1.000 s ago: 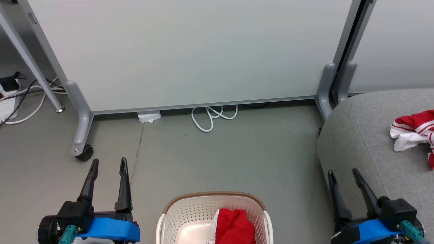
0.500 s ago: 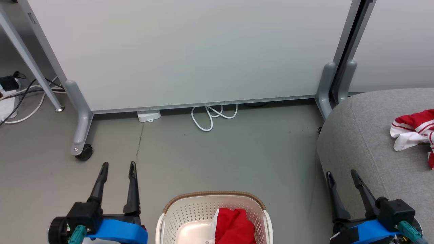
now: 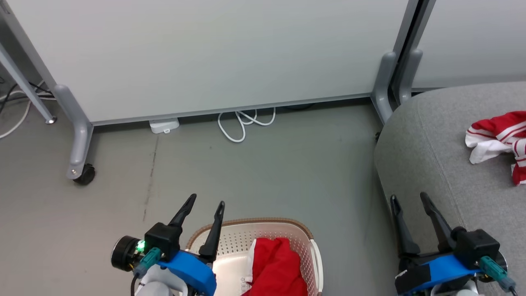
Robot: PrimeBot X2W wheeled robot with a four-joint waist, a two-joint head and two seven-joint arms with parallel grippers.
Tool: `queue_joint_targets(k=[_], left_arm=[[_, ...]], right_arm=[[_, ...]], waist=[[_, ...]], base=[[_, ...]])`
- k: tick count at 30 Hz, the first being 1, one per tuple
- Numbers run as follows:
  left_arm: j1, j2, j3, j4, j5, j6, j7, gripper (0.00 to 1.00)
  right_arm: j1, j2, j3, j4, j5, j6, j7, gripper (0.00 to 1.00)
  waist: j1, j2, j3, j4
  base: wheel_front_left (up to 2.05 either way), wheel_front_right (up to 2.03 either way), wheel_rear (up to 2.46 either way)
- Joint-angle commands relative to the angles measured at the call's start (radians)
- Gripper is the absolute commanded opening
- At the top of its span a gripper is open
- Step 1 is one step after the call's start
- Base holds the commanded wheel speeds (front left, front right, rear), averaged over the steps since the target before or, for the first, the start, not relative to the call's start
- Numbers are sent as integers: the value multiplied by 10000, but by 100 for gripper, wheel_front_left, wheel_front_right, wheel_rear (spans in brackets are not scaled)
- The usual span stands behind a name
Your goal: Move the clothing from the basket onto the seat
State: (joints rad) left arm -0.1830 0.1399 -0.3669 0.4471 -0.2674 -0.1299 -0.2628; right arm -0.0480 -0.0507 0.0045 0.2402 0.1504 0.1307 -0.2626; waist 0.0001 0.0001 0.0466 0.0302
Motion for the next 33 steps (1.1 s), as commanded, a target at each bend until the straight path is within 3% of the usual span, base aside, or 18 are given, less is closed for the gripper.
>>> queue_joint_targets(k=[1,14,24,33], left_arm=[[-378,144,-324,233,-117,-8,-30,100],[-3031,1071,-3845,2620,-2000,-8,-30,100],[-4854,1380,-6691,3958,-3671,-9,111,100],[-6040,1565,-8491,4541,-4893,-7,526,100]], right_arm=[[-286,3,20,-68,-76,3,-34,100],[-1742,4,238,-498,-77,1,-34,100],[-2845,4,364,-869,-181,1,-34,100],[-3589,4,351,-1203,-357,1,-36,100]], waist=[[-1,-1,431,-257],[-1,-1,2938,-1179],[-1,-1,4779,-1507],[-1,-1,6042,-1562]], base=[[0,0,0],[0,0,0],[0,0,0],[0,0,0]])
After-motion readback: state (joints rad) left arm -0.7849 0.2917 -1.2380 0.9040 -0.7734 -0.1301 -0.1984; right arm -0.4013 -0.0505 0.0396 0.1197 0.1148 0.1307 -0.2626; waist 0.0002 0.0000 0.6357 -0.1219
